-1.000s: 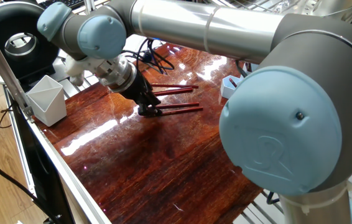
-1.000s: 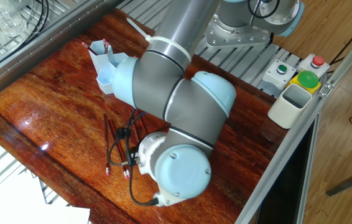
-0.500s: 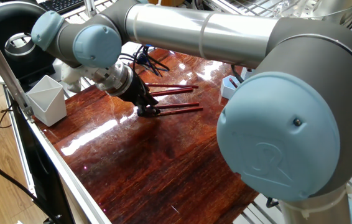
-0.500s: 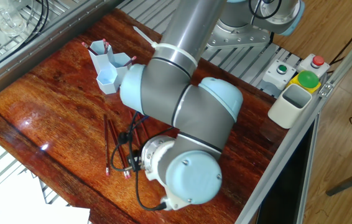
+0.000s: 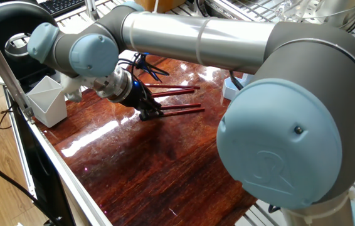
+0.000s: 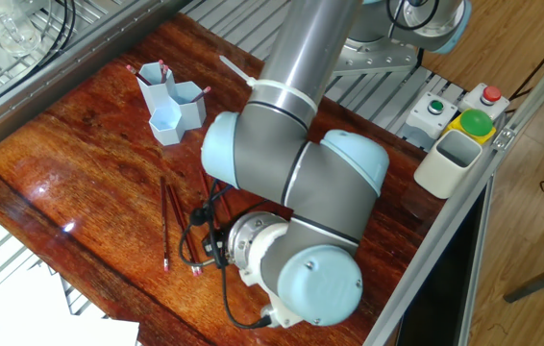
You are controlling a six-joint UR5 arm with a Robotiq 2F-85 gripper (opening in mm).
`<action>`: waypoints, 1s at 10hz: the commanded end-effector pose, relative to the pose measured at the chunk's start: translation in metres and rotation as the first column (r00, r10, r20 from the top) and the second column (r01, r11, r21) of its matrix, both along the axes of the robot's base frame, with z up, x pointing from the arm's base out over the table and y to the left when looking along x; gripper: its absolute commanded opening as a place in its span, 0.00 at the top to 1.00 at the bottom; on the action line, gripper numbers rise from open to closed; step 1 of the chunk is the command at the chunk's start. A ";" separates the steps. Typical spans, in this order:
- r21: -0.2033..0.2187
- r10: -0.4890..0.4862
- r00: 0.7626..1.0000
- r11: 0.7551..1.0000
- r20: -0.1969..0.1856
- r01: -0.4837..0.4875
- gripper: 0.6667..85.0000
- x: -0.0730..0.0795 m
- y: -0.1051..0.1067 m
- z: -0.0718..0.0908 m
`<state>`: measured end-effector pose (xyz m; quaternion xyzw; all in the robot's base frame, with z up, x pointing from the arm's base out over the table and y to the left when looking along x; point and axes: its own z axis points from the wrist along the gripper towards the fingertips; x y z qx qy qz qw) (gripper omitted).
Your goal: Put the pen into the pen holder
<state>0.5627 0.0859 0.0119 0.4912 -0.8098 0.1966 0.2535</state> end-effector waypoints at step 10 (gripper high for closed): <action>-0.025 -0.044 0.999 0.999 0.026 0.044 0.97 -0.010 0.008 -0.020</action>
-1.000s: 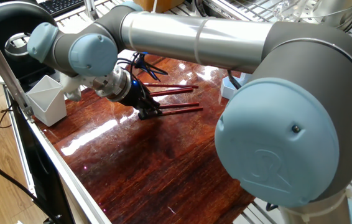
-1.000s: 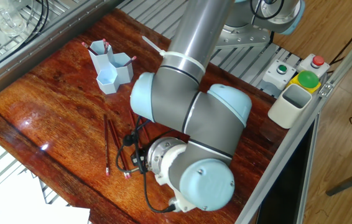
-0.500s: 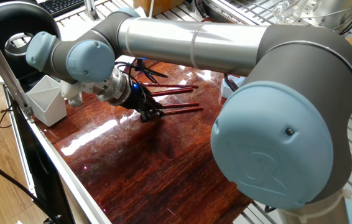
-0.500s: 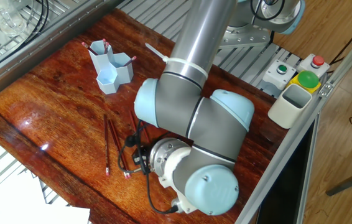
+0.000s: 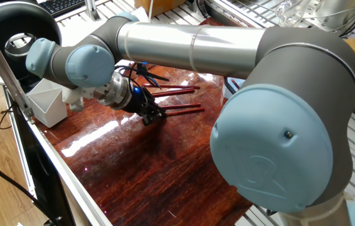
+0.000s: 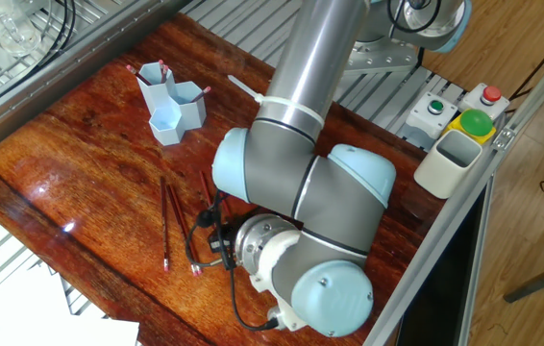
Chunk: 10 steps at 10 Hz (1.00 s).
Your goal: Put the pen into the pen holder
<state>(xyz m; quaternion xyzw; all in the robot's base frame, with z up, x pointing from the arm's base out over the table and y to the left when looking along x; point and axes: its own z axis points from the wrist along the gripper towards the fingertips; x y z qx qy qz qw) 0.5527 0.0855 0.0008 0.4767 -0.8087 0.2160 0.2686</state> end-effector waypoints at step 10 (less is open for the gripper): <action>0.125 -0.133 0.983 0.985 0.129 0.117 1.00 -0.020 -0.017 0.128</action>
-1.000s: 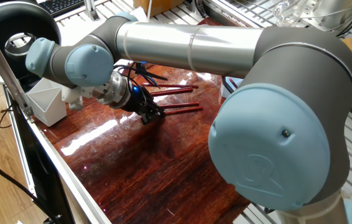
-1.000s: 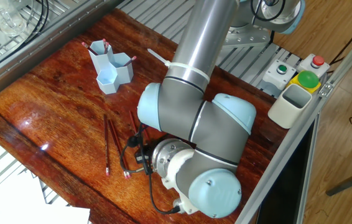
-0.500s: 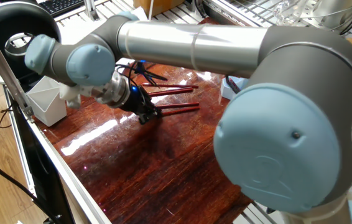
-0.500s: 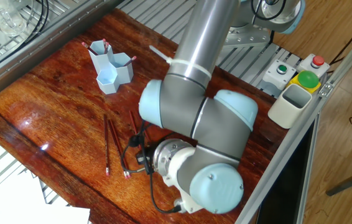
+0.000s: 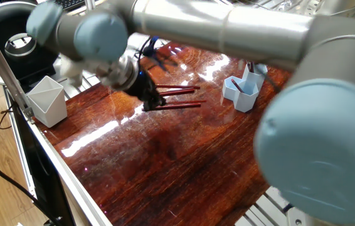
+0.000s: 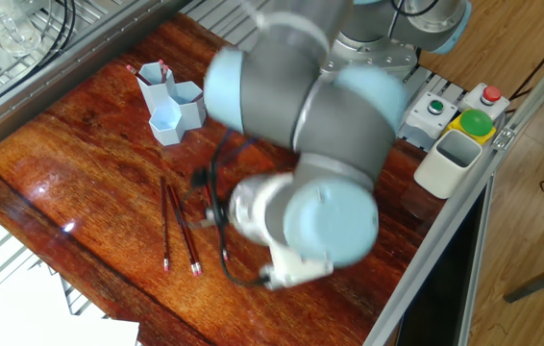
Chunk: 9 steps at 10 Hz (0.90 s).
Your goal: Put the pen into the pen holder
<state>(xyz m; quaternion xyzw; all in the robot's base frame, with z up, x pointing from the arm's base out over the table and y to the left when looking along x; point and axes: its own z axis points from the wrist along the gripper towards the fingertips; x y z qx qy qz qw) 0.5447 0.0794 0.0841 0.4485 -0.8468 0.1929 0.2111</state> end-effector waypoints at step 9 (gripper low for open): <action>0.157 -0.223 0.945 0.969 0.237 0.189 1.00 0.023 0.003 0.046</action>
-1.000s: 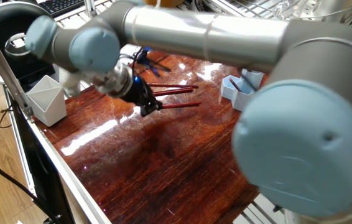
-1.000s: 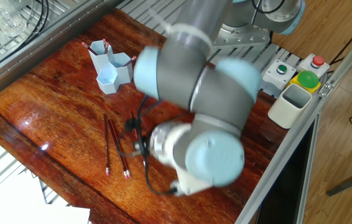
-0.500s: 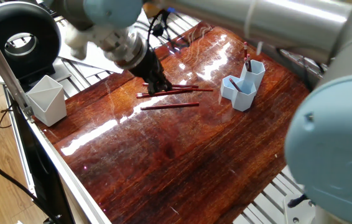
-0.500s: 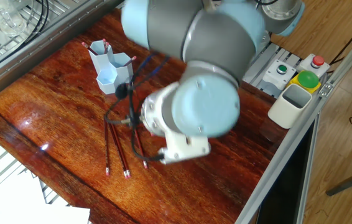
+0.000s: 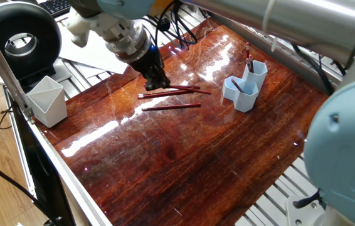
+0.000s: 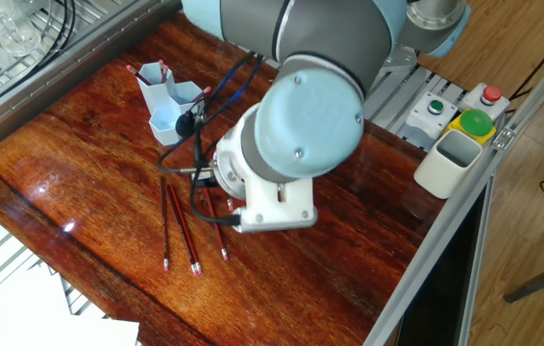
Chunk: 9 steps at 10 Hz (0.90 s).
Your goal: Put the pen into the pen holder
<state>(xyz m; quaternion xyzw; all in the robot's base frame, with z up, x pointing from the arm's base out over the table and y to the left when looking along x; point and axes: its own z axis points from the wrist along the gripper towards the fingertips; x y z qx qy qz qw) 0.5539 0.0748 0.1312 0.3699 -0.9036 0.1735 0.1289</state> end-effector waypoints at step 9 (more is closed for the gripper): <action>0.183 0.053 0.997 0.982 -0.056 -0.042 1.00 -0.053 0.007 0.055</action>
